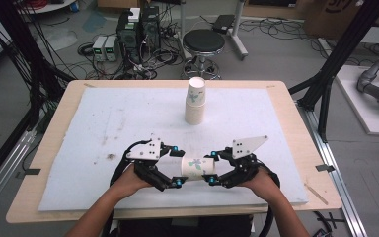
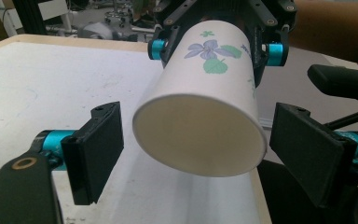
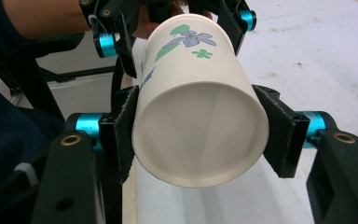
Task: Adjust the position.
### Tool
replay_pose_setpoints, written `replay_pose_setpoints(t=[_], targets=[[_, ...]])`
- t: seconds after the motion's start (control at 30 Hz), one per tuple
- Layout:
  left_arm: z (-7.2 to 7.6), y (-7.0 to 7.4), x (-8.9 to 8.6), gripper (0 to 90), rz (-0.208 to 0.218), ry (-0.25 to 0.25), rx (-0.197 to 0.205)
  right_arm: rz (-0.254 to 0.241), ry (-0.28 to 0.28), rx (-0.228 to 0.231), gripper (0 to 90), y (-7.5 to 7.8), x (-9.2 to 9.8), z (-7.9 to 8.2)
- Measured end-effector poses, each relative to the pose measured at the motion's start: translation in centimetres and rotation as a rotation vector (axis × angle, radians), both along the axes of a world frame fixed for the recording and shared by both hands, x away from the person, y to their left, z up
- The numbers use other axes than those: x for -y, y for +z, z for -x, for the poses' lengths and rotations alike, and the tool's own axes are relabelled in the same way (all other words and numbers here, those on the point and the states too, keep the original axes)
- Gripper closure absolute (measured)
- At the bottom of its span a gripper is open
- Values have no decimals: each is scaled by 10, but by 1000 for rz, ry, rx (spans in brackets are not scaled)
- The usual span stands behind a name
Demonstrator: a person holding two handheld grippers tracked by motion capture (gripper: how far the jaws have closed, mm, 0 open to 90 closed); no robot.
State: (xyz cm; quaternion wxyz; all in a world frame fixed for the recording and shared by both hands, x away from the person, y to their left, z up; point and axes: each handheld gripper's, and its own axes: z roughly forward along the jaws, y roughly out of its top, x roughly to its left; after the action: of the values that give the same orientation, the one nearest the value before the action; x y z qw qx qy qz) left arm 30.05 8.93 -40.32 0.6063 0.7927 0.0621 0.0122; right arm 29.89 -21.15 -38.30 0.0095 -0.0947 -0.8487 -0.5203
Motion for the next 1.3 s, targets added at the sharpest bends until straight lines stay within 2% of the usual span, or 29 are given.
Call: replay_pose_setpoints(t=[0.13, 0.3, 0.33, 0.5, 0.7, 0.8, 0.9, 1.0, 1.1, 1.3], targets=[[0, 0, 0, 178, 16, -8, -1, -12, 12, -6, 372, 1, 0, 0], [0, 1, -1, 199, 32, -20, 6, -49, 34, -23, 373, 2, -1, -2], [0, 1, -2, 212, 45, -34, 8, -52, 33, -29, 373, 2, -1, -2], [-1, 0, -4, 260, 70, -38, 11, -73, 45, -50, 374, 0, -1, -5], [0, 3, -7, 319, 62, -29, 9, -71, 44, -54, 374, 0, -2, -6], [-1, 6, -8, 339, 41, -28, 12, -73, 38, -69, 357, 0, -4, -7], [-1, 10, -10, 343, 30, -25, 6, -78, 7, -96, 218, 2, -5, -7], [-2, 16, -12, 343, -10, -23, 6, -75, -9, -93, 209, 7, -5, -6], [-3, 23, -13, 342, -51, -21, 14, -63, -27, -53, 201, 15, -6, -6], [-6, 37, -13, 343, -159, -22, 15, 16, -35, 13, 201, 26, -13, -7]])
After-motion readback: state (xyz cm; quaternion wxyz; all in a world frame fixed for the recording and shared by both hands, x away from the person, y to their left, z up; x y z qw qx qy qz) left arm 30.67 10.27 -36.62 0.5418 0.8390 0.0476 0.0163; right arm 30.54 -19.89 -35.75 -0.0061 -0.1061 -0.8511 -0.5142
